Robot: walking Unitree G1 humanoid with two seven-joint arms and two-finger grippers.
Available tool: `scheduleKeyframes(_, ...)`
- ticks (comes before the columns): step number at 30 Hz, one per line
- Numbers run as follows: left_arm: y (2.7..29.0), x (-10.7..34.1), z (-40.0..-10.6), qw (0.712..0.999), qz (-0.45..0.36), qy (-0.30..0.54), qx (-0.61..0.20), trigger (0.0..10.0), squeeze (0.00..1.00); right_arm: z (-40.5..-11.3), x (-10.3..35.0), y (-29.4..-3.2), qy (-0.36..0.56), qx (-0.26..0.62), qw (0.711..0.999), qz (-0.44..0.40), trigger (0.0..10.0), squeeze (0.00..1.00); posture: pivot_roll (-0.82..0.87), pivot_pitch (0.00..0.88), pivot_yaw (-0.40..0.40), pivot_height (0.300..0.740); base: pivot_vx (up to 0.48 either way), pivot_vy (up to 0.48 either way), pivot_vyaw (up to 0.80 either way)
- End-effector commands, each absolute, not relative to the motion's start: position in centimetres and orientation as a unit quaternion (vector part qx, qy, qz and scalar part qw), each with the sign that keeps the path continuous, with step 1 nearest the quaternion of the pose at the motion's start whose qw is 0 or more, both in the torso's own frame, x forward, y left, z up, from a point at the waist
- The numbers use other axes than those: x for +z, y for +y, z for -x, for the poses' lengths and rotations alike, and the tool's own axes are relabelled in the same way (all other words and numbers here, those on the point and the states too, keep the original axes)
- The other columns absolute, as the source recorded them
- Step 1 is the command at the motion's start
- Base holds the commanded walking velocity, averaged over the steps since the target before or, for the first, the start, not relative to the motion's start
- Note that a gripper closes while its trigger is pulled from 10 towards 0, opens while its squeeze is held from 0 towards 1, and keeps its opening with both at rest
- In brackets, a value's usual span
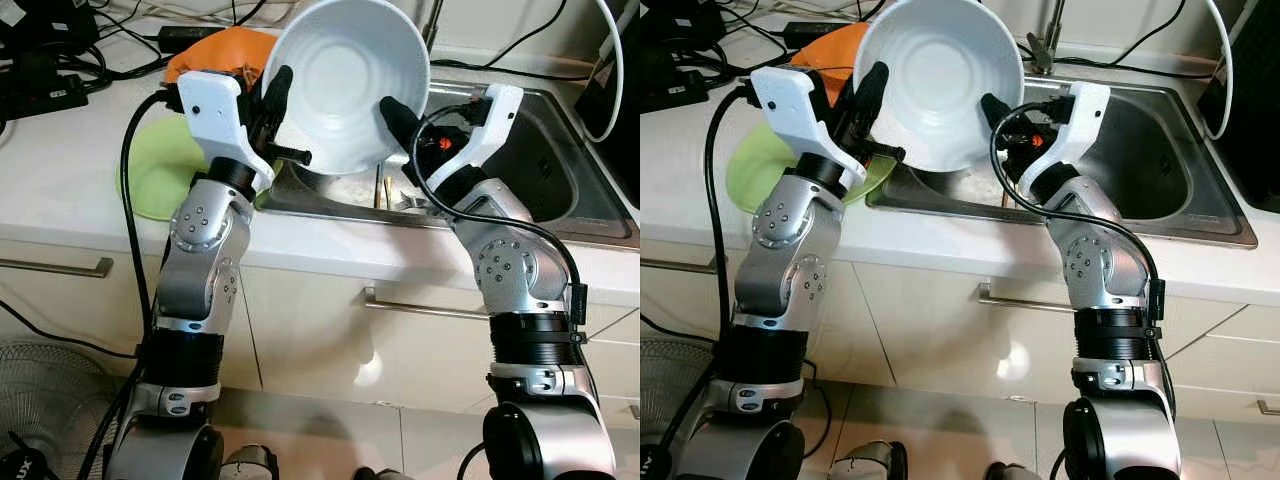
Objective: Kitchen organization
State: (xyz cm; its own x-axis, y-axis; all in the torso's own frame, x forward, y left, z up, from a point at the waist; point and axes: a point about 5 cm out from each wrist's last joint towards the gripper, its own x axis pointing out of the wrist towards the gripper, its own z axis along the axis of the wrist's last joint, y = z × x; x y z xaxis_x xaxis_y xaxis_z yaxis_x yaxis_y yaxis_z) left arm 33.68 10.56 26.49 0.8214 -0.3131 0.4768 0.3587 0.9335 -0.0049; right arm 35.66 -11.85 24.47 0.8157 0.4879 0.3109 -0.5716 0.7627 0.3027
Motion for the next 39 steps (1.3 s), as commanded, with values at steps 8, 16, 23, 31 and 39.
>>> scheduleKeyframes(8,10.0,27.0,-33.4,0.948,0.035,-0.249,-0.195,10.0,1.00,-35.8,24.8,-12.0,-0.123,0.260,0.937,-0.201,0.0,0.00,0.13,0.103,-0.023,0.740,0.000,0.000,0.00)
scheduleKeyframes(16,9.3,26.3,-33.2,0.947,0.034,-0.228,-0.224,10.0,1.00,-36.6,25.5,-13.1,-0.146,0.191,0.949,-0.203,0.0,0.00,0.13,0.101,-0.024,0.740,0.000,0.000,0.00)
scheduleKeyframes(23,8.7,25.7,-32.8,0.945,0.033,-0.212,-0.247,10.0,0.00,-37.4,26.1,-14.3,-0.163,0.127,0.957,-0.201,0.0,0.00,0.13,0.101,-0.025,0.740,0.000,0.000,0.00)
scheduleKeyframes(31,7.7,24.5,-32.3,0.941,0.028,-0.164,-0.296,10.0,0.00,-39.2,26.4,-15.8,-0.158,0.054,0.978,-0.127,0.0,0.00,0.13,0.100,-0.028,0.740,0.000,0.000,0.00)
scheduleKeyframes(39,6.9,22.8,-31.3,0.934,-0.010,-0.096,-0.345,10.0,0.00,-41.3,26.1,-16.1,-0.107,0.025,0.994,-0.004,10.0,0.00,0.14,0.099,-0.040,0.740,0.000,0.000,0.00)
